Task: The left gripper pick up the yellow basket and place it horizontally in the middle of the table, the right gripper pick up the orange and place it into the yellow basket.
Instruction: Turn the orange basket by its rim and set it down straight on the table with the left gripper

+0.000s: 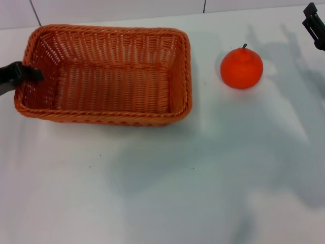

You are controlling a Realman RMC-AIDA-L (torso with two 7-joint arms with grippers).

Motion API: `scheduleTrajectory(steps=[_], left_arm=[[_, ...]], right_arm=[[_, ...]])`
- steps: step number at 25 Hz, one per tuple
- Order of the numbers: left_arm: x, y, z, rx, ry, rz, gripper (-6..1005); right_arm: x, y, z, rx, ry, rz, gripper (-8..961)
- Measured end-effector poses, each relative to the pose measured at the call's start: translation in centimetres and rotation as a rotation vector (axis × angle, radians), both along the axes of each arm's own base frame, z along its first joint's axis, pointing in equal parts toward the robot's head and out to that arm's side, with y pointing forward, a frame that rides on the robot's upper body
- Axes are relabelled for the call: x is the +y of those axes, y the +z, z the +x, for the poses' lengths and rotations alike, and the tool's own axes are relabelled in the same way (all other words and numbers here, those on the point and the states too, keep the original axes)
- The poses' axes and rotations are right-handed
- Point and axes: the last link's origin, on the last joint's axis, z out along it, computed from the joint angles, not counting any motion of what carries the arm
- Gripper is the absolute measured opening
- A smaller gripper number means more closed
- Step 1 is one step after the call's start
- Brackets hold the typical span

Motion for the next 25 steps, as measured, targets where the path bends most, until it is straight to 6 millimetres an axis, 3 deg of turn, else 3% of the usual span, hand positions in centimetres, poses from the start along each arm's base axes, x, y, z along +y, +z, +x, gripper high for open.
scheduleTrajectory(steps=[25], left_arm=[[-0.8,0.3,-1.2,-0.002,0.033,0.052,148]], right_arm=[[0.3,0.0,-0.3,0.001,0.009,0.002,939]])
